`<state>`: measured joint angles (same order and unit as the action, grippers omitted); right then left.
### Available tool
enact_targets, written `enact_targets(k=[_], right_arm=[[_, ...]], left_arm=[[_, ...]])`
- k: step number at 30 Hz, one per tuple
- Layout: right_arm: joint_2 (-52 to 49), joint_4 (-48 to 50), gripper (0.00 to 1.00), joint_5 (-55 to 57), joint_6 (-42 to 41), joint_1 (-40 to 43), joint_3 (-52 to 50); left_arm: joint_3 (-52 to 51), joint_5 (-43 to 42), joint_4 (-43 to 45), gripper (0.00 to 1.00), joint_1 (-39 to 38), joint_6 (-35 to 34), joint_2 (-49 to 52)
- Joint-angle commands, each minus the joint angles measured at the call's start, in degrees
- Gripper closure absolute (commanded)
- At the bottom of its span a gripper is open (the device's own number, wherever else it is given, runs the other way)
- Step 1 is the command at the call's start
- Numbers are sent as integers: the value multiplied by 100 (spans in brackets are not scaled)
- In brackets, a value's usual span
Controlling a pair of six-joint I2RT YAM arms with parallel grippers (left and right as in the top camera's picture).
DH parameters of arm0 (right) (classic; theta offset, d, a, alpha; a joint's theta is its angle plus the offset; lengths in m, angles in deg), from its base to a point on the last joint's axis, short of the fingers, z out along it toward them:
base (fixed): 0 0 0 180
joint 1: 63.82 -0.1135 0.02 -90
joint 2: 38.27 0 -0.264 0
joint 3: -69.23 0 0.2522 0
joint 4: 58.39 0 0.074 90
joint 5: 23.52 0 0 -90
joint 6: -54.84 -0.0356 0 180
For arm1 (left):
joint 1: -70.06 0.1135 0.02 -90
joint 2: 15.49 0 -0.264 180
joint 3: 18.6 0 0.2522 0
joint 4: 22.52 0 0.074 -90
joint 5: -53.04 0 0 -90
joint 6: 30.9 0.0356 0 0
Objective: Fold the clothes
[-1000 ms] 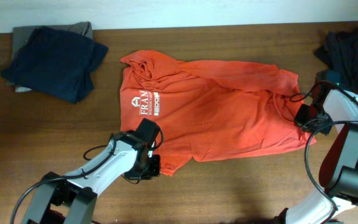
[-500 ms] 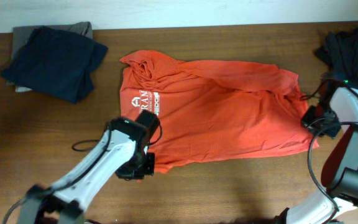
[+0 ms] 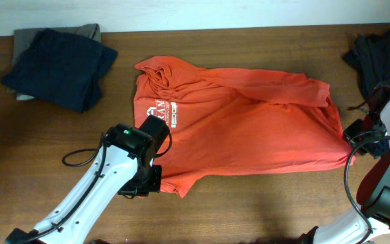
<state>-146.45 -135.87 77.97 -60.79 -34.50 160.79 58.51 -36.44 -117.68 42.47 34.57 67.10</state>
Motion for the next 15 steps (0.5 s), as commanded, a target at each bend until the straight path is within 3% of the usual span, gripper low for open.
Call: enact_targets(k=[1,5,9,11,13,14,15], right_arm=[[186,-221,96,212,-452,79,98],[186,-431,96,236,-645,232,98],[186,-468,92,15,-640,398,98],[186,-481,76,-125,-638,455,98],[186,-501,57,-142,-636,461,98],[186,-511,40,-168,-634,459,98],[186,-516,32,-197,-627,450,98]], left_arm=[[61,103,-31,99,-11,-72,-55],[61,111,-76,98,-11,-72,-55],[61,127,-192,84,-11,-70,-55],[61,125,-227,66,-11,-70,-55],[61,120,-258,31,-11,-72,-55],[61,120,-269,23,-11,-70,-55],[61,120,-271,21,-11,-70,-55]])
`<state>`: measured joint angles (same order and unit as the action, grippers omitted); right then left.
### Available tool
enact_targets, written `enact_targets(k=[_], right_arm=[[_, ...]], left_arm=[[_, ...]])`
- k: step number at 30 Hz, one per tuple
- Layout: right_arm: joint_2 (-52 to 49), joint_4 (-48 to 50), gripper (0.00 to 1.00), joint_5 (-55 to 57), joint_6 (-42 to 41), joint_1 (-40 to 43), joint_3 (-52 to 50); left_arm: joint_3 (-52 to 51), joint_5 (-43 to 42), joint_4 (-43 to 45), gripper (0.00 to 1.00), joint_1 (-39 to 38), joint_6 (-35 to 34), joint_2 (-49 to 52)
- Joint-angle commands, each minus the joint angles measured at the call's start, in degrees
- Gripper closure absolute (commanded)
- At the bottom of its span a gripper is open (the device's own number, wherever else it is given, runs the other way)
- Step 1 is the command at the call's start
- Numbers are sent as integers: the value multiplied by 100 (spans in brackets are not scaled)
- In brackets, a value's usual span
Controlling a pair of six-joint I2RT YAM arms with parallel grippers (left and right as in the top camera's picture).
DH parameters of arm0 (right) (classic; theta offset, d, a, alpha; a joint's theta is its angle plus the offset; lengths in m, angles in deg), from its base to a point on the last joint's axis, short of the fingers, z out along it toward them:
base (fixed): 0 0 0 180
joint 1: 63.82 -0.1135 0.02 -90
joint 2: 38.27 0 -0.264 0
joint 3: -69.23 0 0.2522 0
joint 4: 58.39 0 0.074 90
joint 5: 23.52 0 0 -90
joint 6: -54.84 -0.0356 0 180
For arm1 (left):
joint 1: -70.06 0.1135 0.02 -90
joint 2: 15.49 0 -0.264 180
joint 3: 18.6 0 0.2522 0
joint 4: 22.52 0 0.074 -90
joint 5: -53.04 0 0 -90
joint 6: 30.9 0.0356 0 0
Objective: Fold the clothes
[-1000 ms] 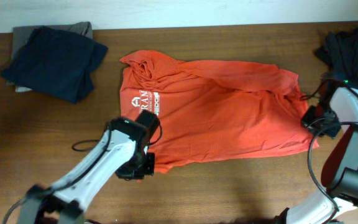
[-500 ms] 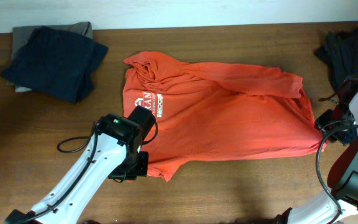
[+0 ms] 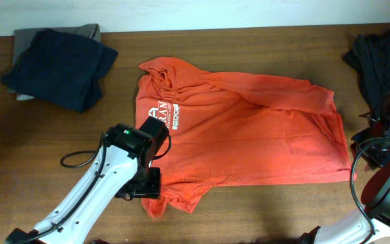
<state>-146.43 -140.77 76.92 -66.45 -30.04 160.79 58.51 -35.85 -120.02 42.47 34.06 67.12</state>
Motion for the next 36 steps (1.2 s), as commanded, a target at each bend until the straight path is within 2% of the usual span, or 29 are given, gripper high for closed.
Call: enact_targets(k=[1,4,7,10,13,20,27,33,36], right_arm=[[184,-28,31,-122,-50,-2,98],[184,-68,30,-286,-50,0,98],[184,-98,30,-546,83,0,98],[184,-90,29,-745,251,0,98],[184,-85,28,-811,249,0,98],[184,-136,25,-1191,356,-7,96],[184,-144,25,-1360,442,-4,96],[184,-15,25,-1456,378,-4,96],[184,11,25,-1458,378,-4,96]], left_arm=[[61,61,-33,21,-11,-22,-57],[55,-50,70,23,-11,-22,-57],[44,-560,219,37,-33,76,-57],[44,-955,343,39,-221,236,-57],[4,-992,509,44,-595,234,-57],[-426,-973,1373,43,-1316,-168,52],[-710,-988,1755,43,-1329,-1115,448],[-741,-935,2188,43,-1373,-2500,535],[-855,-872,2229,43,-1486,-3414,535]])
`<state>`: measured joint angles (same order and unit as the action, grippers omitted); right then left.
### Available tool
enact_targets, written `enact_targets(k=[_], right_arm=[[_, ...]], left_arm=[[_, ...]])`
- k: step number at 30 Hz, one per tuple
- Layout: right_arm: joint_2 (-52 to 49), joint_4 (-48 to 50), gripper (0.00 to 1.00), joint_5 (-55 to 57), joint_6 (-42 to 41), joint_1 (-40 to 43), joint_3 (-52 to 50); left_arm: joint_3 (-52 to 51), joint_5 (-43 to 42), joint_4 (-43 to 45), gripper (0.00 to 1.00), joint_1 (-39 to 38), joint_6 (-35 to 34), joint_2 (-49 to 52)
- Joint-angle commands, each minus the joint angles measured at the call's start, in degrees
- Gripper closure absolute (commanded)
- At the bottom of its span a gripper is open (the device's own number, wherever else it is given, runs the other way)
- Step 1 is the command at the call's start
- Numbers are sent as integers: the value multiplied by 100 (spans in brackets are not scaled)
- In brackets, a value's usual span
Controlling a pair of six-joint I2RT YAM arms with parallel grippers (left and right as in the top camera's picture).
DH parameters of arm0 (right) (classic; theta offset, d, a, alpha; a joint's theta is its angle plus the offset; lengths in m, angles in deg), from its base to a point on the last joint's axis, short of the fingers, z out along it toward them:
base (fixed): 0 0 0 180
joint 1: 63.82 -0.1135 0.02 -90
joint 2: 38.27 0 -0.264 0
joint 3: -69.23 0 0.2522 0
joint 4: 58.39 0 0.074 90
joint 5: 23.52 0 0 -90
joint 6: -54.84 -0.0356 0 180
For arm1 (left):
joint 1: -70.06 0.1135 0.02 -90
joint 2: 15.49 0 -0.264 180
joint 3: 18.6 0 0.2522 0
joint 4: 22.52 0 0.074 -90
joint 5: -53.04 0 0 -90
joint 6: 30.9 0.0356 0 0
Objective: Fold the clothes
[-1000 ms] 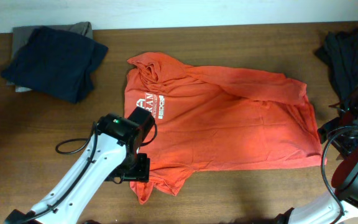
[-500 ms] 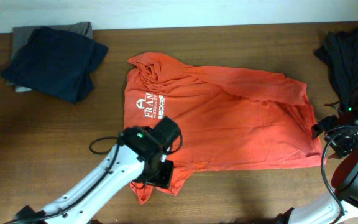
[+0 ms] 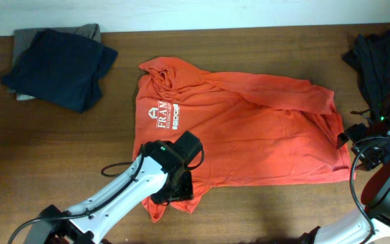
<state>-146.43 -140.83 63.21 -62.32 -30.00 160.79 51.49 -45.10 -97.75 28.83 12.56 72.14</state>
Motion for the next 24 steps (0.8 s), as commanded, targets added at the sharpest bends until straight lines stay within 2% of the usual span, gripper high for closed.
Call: enact_targets(k=[1,5,8,15,19,24], right_arm=[[184,31,25,-87,-35,-9,96],[184,85,25,-98,-35,-9,96],[184,103,25,-129,-35,-9,96],[184,116,25,-127,-33,-9,96],[184,107,25,-127,-31,-9,96],[184,98,24,-127,-31,-9,96]], left_arm=[[-199,52,7,43,-166,-1499,33],[-448,164,129,42,-400,-2402,33],[-640,354,459,43,-503,-2736,33],[-769,505,1115,43,-507,-2789,44],[-796,706,1134,44,-507,-3123,55],[-876,807,1139,44,-507,-3161,57]])
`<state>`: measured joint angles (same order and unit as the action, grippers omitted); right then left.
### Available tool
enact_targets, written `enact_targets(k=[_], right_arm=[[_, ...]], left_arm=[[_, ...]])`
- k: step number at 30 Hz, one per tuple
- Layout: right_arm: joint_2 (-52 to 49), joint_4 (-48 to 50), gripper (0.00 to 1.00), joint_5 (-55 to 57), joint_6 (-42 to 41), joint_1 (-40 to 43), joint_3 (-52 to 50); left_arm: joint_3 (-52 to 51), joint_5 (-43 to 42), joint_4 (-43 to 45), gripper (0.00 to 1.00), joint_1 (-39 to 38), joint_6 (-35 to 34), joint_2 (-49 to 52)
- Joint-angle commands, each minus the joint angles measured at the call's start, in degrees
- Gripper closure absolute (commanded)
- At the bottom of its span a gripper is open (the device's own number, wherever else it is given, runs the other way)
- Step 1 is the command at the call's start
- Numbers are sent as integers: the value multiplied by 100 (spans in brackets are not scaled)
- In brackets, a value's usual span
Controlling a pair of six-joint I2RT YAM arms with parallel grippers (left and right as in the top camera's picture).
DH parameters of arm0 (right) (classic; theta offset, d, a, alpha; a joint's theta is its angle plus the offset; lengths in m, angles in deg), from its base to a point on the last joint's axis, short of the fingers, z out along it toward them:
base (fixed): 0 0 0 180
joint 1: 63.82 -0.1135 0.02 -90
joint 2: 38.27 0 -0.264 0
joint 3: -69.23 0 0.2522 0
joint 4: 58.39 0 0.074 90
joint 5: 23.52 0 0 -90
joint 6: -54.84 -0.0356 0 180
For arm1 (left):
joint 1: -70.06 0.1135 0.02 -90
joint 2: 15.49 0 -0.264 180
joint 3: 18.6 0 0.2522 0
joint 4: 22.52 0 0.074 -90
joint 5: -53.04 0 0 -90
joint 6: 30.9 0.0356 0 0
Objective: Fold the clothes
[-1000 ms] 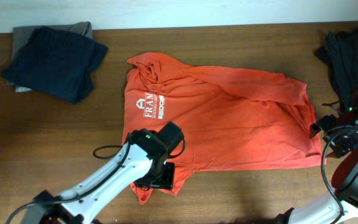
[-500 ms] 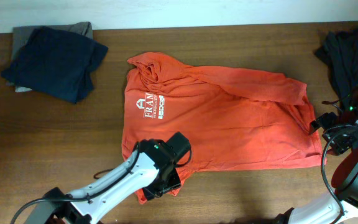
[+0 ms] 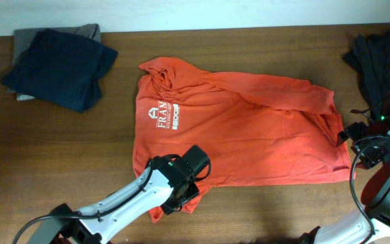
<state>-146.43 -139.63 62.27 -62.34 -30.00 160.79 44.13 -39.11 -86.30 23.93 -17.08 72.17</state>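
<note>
An orange T-shirt [image 3: 249,135] with white print lies spread on the wooden table [image 3: 80,149], collar to the left. Its lower-left sleeve [image 3: 156,211] sticks out toward the front edge. My left gripper [image 3: 176,200] sits over that sleeve. The wrist hides its fingers, so I cannot tell whether it is open or shut. My right gripper [image 3: 342,135] is at the shirt's right edge, touching or just beside the cloth. Its jaw state is not readable from overhead.
A folded navy garment [image 3: 59,57] lies on a grey one [image 3: 26,35] at the back left. A dark heap of clothes [image 3: 378,54] sits at the back right corner. The right arm's cables [image 3: 357,169] loop by the right edge.
My left wrist has shifted a little right and toward the front edge, staying over the sleeve. The shirt and the right gripper look unchanged.
At first my left gripper was at the shirt's lower-left corner, and the right one at the bunched right hem. Then the shirt lay flatter with the sleeve drawn forward, and the right gripper was off the cloth. Later the left arm stood further right over the sleeve, with the right gripper back at the hem.
</note>
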Motion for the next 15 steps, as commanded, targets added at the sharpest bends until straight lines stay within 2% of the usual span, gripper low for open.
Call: enact_targets(k=[1,15], right_arm=[[184,-24,25,-35,-28,-9,96],[184,-26,25,-33,-28,-9,96]], left_arm=[[-168,201,-7,44,-17,-254,57],[-352,199,317,49,-22,-310,146]])
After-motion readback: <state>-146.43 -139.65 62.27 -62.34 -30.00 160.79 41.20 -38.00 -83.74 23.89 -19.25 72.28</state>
